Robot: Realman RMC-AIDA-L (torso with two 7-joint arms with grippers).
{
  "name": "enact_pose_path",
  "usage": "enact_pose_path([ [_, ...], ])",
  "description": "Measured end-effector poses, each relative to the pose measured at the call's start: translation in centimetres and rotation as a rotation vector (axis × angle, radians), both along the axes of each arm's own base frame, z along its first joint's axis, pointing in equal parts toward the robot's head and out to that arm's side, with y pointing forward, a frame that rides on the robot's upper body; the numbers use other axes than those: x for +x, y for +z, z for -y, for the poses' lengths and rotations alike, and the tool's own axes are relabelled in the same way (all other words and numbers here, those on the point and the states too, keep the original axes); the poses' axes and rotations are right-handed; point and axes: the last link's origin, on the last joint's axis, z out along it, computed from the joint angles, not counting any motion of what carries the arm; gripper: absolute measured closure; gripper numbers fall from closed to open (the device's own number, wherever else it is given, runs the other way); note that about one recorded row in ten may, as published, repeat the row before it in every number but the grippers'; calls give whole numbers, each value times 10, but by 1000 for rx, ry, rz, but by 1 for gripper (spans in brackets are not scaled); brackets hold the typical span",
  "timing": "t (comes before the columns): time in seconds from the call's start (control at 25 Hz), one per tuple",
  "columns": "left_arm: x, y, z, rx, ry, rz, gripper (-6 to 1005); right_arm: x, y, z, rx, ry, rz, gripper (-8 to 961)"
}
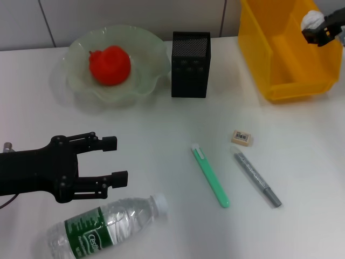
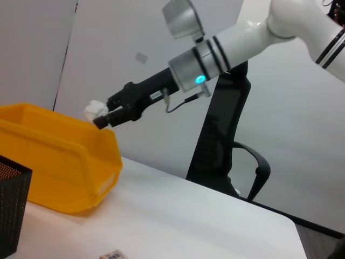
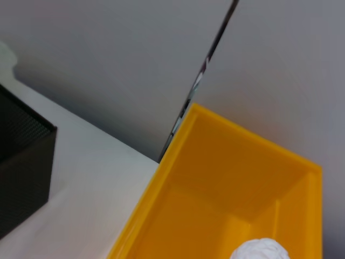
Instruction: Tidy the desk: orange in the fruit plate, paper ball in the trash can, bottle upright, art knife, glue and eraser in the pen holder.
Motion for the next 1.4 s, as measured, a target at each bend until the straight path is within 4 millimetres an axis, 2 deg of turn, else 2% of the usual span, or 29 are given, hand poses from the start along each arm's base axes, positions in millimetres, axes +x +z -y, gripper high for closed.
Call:
enact_pose_path([
  [0.24,0,0,1,-2,-1,1,236,10,-15,-8,-14,-2,6,555],
  [0.4,0,0,2,-8,-5,4,239,8,-13,-9,-5,6,8,512],
  [0.8,0,-1,2,-9,-9,9,245,4,-12,-4,-43,-9,5,110],
  [0.92,0,-1,2,-11,-10,9,247,-5,-8,6,-107,-36,0,110],
  [1.04,0,-1,2,-12,-8,9,249,-21,1,28,-200,-71,7,111],
  [1.16,0,0,2,-12,-9,8,251,-28,6,37,-224,-81,8,111],
  [1.24,0,0,2,-12,-10,7,252,-36,9,54,-285,-114,9,111],
  [1.4,1,1,1,-9,-14,2,254,-39,8,67,-360,-153,11,112],
])
